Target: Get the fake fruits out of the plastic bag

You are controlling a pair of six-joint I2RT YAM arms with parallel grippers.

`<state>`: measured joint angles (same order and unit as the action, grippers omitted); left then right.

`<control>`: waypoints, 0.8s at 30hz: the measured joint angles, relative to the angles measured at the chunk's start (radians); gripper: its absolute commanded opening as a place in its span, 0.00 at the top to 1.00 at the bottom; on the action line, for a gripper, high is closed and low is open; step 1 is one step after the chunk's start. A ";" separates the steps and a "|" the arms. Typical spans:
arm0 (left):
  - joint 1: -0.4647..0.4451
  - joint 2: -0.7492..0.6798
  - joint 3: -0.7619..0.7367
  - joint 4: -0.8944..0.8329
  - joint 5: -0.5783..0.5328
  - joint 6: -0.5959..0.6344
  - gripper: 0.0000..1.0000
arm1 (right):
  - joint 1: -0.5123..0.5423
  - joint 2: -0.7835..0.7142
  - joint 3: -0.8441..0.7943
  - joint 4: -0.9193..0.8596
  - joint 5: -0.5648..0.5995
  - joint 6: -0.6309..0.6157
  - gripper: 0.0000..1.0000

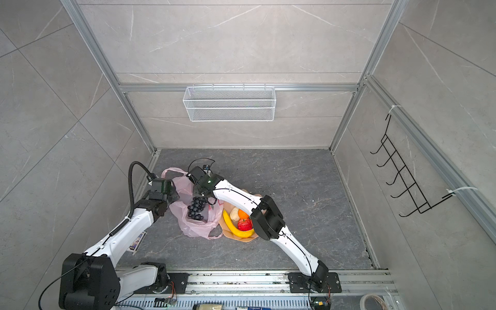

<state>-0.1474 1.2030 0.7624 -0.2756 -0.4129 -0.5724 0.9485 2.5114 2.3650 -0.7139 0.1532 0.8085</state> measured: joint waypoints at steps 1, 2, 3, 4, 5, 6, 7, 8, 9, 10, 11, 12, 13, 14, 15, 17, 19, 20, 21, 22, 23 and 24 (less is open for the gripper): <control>0.000 0.000 0.000 0.000 0.000 0.000 1.00 | 0.000 0.000 -0.002 0.000 0.000 0.000 0.82; 0.000 0.000 0.000 0.000 0.000 0.000 1.00 | 0.000 0.000 -0.003 0.000 0.000 0.000 0.83; 0.000 0.000 0.000 0.000 0.000 0.000 1.00 | 0.000 0.000 -0.006 0.000 0.000 0.000 0.83; 0.000 0.000 0.000 0.000 0.000 0.000 1.00 | 0.000 0.000 -0.010 0.000 0.000 0.000 0.83; 0.000 0.000 0.000 0.000 0.000 0.000 1.00 | 0.000 0.000 -0.014 0.000 0.001 0.000 0.83; 0.000 0.000 0.000 0.000 0.000 0.000 1.00 | 0.000 0.000 -0.020 0.000 0.001 0.000 0.82; 0.000 0.000 0.000 0.000 0.000 0.000 1.00 | 0.000 0.000 -0.026 0.000 0.001 0.000 0.82; 0.000 0.000 0.000 0.000 0.000 0.000 1.00 | 0.001 0.000 -0.033 0.000 0.003 0.000 0.80; 0.000 0.000 0.000 0.000 0.000 0.000 1.00 | 0.001 0.000 -0.038 0.000 0.003 0.001 0.78; 0.000 0.000 0.000 0.000 -0.001 0.000 1.00 | 0.001 0.000 -0.043 0.000 0.003 0.002 0.75; 0.000 0.000 0.000 0.000 -0.001 0.000 1.00 | 0.002 0.000 -0.047 0.000 0.003 0.002 0.73; 0.000 0.000 0.000 0.000 -0.001 0.000 1.00 | 0.002 0.000 -0.049 0.000 0.003 0.001 0.72; 0.000 0.000 0.000 0.000 -0.002 0.000 1.00 | 0.003 0.000 -0.051 0.000 0.003 0.000 0.70; 0.000 0.000 0.000 0.000 -0.002 0.000 1.00 | 0.003 0.000 -0.054 0.002 0.002 0.001 0.69; 0.000 0.000 0.000 0.000 -0.002 0.000 1.00 | 0.004 -0.001 -0.057 0.003 0.000 0.000 0.69; 0.000 0.000 0.000 0.000 -0.002 0.000 1.00 | 0.006 -0.001 -0.058 0.005 -0.002 0.000 0.68; 0.000 0.000 0.000 0.000 -0.003 0.000 1.00 | 0.007 -0.001 -0.058 0.006 -0.005 0.000 0.66; 0.000 0.000 0.000 0.000 -0.003 0.000 1.00 | 0.007 -0.001 -0.058 0.007 -0.005 0.000 0.66; 0.000 0.000 0.000 0.000 -0.003 0.000 1.00 | 0.007 -0.001 -0.058 0.008 -0.005 0.000 0.67; 0.000 0.000 0.000 0.000 -0.003 0.000 1.00 | 0.007 -0.001 -0.058 0.008 -0.005 0.000 0.67; 0.000 0.000 0.000 0.000 -0.003 0.000 1.00 | 0.007 -0.001 -0.058 0.008 -0.005 0.000 0.67; 0.000 0.000 0.000 0.000 -0.003 0.000 1.00 | 0.007 -0.001 -0.058 0.008 -0.005 0.000 0.68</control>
<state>-0.1474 1.2030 0.7624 -0.2756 -0.4160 -0.5724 0.9554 2.5107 2.3070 -0.7063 0.1482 0.8085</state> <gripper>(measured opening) 0.046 0.329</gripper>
